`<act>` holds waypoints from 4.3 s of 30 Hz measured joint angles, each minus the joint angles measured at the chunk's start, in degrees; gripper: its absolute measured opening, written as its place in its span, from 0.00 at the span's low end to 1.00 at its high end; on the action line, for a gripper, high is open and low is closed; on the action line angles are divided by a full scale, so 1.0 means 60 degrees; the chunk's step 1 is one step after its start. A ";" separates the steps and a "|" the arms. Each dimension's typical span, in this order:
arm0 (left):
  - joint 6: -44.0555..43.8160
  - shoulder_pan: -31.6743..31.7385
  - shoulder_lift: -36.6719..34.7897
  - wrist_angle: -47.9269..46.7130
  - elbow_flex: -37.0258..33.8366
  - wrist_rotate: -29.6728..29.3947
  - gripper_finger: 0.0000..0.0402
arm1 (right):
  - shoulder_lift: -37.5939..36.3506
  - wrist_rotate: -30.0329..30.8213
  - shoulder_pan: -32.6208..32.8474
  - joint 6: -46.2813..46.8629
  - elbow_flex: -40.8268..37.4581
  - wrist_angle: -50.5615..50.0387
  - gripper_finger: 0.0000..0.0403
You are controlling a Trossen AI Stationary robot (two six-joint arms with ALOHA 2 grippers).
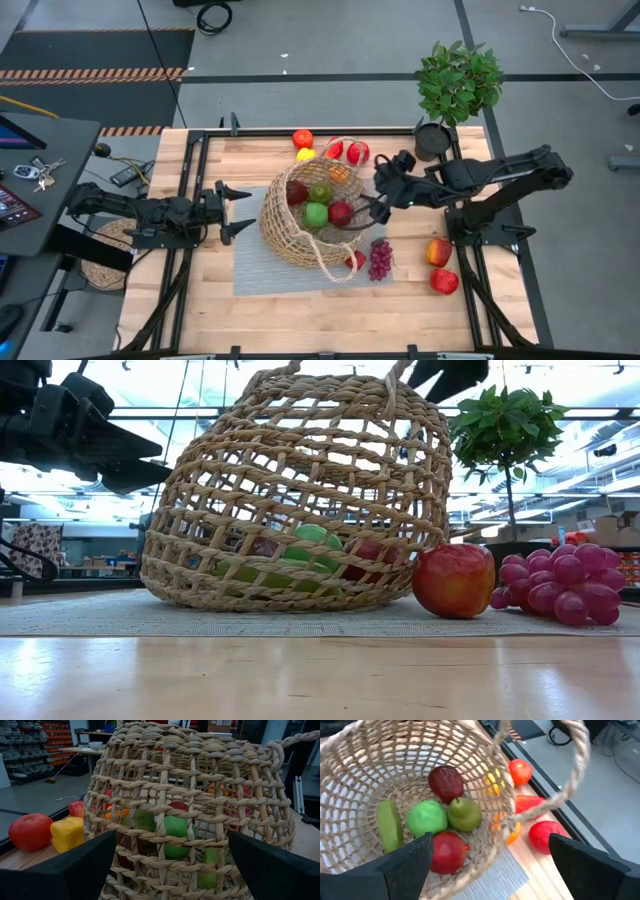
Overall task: Build produce basket
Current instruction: Put the bottom left red apple into the mesh basket
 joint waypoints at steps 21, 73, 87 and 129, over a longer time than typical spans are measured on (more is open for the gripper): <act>0.0000 -0.0001 0.0000 0.0000 0.0000 0.0000 0.98 | -0.2262 0.0034 0.0007 0.1278 -0.2648 0.0412 0.98; -0.0002 -0.0001 0.0000 0.0000 0.0000 0.0000 0.98 | -0.1914 -0.2927 0.1916 0.4792 -0.3751 -0.0362 0.97; 0.0001 0.0001 0.0000 0.0000 0.0000 -0.0002 0.98 | -0.0042 -0.2625 0.2713 0.4762 -0.1134 -0.1915 0.93; 0.0001 0.0000 0.0000 -0.0003 0.0000 -0.0001 0.98 | 0.2000 -0.4079 0.4234 0.5588 -0.0903 -0.2925 0.90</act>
